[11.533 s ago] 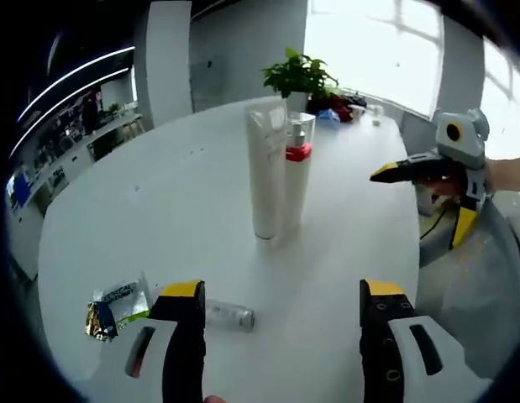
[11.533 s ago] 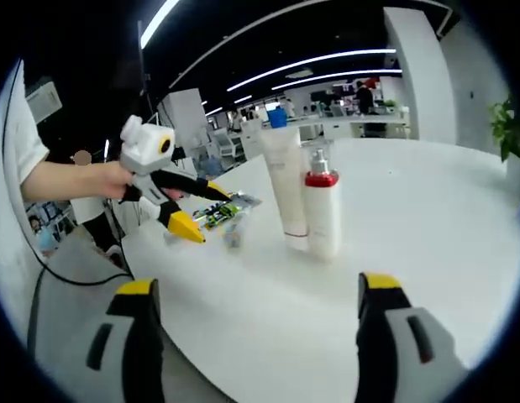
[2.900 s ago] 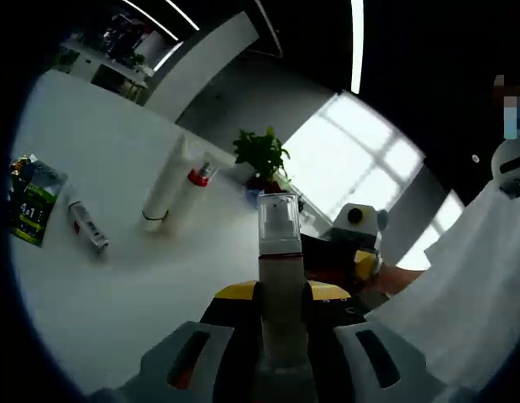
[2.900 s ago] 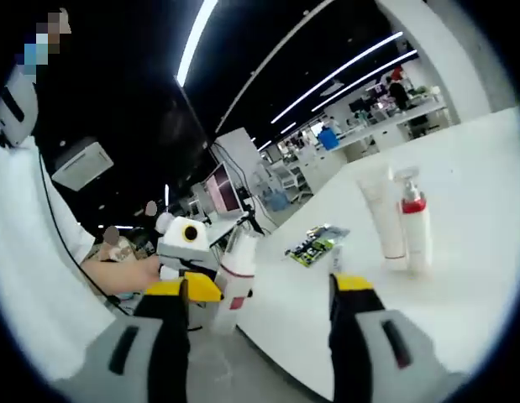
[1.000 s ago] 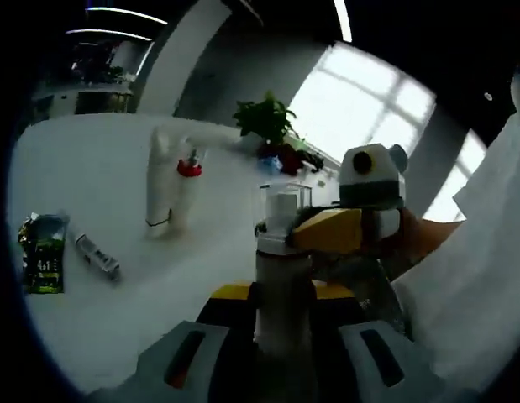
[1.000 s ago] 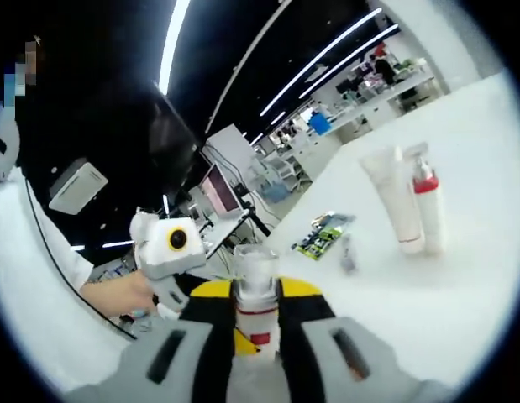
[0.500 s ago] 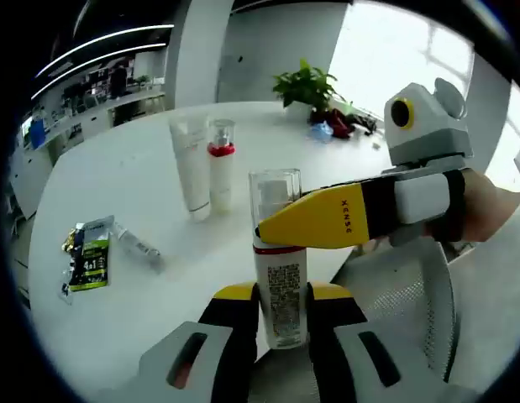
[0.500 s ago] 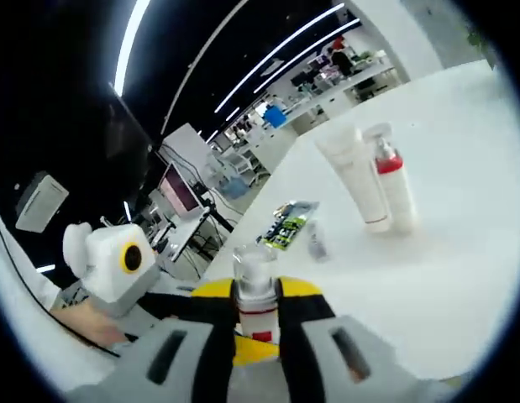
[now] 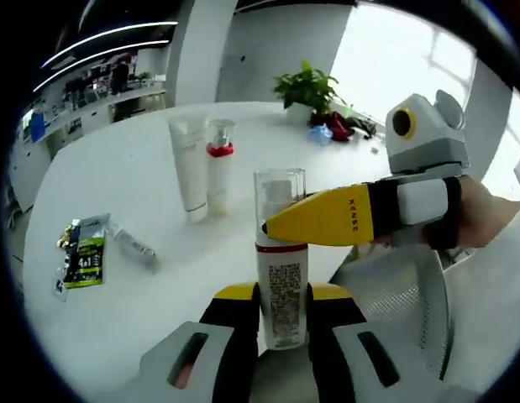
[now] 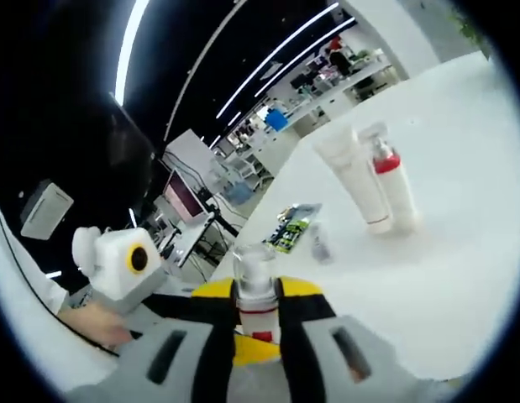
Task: Arrange the skincare products in the storage area until every visible bottle or jar stands upright without overlapping.
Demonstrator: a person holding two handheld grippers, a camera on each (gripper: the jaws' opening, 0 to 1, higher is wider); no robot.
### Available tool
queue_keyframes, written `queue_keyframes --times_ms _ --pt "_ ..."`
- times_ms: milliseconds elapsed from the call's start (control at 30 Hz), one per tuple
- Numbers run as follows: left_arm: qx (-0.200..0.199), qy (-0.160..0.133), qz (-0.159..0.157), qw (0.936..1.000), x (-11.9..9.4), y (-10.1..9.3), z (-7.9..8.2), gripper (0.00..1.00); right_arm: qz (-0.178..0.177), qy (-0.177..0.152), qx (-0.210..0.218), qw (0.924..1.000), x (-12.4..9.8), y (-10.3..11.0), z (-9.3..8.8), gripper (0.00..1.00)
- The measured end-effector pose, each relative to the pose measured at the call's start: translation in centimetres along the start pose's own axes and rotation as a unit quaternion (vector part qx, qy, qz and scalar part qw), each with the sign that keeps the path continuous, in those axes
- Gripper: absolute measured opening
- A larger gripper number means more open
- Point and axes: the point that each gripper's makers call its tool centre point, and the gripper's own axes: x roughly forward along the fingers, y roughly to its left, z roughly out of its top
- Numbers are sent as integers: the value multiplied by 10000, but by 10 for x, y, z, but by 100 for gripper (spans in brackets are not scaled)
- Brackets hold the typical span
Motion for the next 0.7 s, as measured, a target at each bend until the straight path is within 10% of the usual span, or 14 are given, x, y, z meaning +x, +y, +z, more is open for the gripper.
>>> queue_keyframes --times_ms 333,700 --pt "218 -49 -935 9954 -2 -21 6 17 565 43 -1032 9930 -14 12 7 20" --pt "746 -83 -2144 9739 -18 -37 22 17 1291 -135 -1432 9812 -29 35 20 22"
